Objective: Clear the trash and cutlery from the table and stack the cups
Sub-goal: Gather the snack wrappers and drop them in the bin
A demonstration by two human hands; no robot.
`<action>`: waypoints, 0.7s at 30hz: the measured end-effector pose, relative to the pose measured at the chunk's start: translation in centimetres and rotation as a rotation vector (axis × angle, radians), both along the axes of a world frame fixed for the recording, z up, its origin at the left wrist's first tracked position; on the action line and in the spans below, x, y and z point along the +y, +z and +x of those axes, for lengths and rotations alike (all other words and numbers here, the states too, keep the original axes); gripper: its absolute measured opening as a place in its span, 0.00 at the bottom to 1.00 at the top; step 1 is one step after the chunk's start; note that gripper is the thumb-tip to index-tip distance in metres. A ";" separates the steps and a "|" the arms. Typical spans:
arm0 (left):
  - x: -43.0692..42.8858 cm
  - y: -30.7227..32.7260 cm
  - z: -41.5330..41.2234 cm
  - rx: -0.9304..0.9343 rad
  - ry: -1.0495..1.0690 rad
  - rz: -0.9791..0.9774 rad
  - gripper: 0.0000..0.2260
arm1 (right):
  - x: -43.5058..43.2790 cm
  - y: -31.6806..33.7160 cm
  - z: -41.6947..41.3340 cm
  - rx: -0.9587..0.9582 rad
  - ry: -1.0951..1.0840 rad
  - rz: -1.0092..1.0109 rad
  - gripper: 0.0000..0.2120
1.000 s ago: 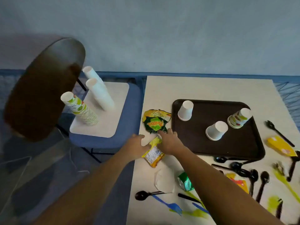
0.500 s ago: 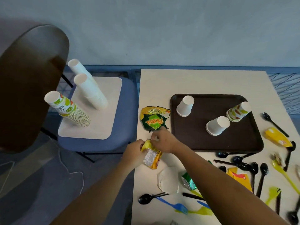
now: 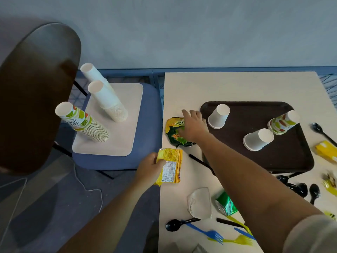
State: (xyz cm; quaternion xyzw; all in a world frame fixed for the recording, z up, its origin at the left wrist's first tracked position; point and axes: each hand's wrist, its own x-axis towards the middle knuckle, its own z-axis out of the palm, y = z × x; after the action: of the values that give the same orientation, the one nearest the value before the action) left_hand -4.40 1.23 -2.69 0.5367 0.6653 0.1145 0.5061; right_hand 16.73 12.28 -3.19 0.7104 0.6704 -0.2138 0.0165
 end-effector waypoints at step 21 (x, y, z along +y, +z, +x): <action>0.3 0.3 1.5 -0.174 0.361 0.022 0.16 | -4.9 1.9 3.1 0.406 -0.263 0.255 0.10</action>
State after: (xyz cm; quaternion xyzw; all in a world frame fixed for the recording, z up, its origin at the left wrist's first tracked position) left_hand -2.90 1.49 -2.38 0.4023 0.7033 0.2566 0.5269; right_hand 19.81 7.42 -1.29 0.7304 0.5833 -0.2659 -0.2357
